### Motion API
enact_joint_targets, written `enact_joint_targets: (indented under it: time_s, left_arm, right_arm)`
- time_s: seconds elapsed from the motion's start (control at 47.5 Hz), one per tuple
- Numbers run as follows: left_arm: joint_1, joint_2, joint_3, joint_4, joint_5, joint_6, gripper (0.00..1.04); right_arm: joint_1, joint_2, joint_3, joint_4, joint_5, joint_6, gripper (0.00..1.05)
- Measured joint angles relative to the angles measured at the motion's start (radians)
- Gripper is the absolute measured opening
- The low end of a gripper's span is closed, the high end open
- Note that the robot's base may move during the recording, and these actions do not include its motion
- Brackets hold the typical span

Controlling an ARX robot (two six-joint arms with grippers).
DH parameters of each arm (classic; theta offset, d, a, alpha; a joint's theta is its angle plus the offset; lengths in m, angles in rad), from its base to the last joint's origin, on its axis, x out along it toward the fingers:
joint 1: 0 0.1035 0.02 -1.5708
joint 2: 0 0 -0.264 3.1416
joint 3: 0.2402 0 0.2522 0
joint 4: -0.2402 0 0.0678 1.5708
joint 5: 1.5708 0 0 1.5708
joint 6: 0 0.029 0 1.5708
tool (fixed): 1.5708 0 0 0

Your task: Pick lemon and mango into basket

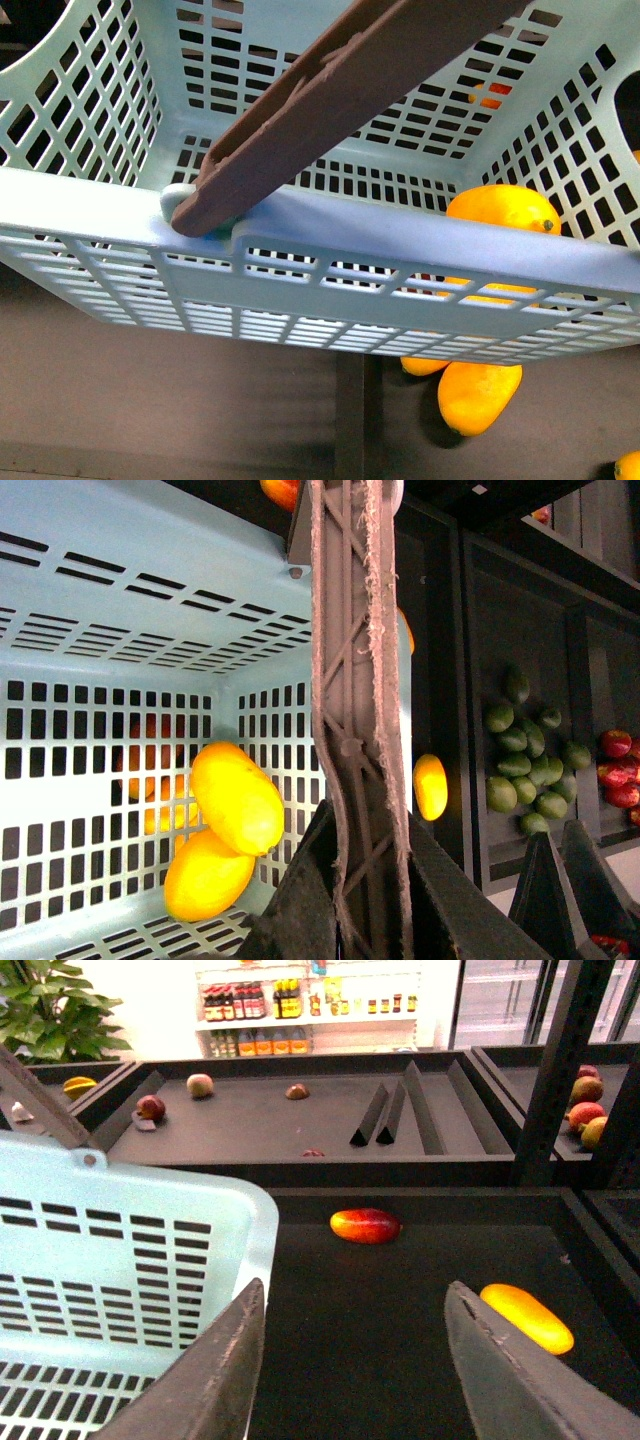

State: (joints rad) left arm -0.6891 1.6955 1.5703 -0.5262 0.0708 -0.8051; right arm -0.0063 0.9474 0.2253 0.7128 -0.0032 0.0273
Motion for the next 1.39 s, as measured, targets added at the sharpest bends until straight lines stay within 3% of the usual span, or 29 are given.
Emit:
enact_joint_targets:
  time_s: [0.211,0.295,0.779,1.39]
  left_arm:
    - [0.0,0.001,0.0,0.0,-0.004,0.002,0.07]
    - [0.0,0.001,0.0,0.0,-0.008,0.004,0.07]
    - [0.001,0.001,0.0,0.0,-0.008,0.004,0.07]
    - [0.001,0.001,0.0,0.0,-0.008,0.005,0.07]
  right_arm:
    - [0.002,-0.127,-0.093,-0.036,0.002,-0.018,0.13]
    - [0.002,-0.167,-0.112,-0.056,0.001,-0.024,0.01]
    - [0.003,-0.393,-0.208,-0.171,0.005,-0.024,0.02]
    - [0.003,-0.69,-0.208,-0.456,0.003,-0.024,0.02]
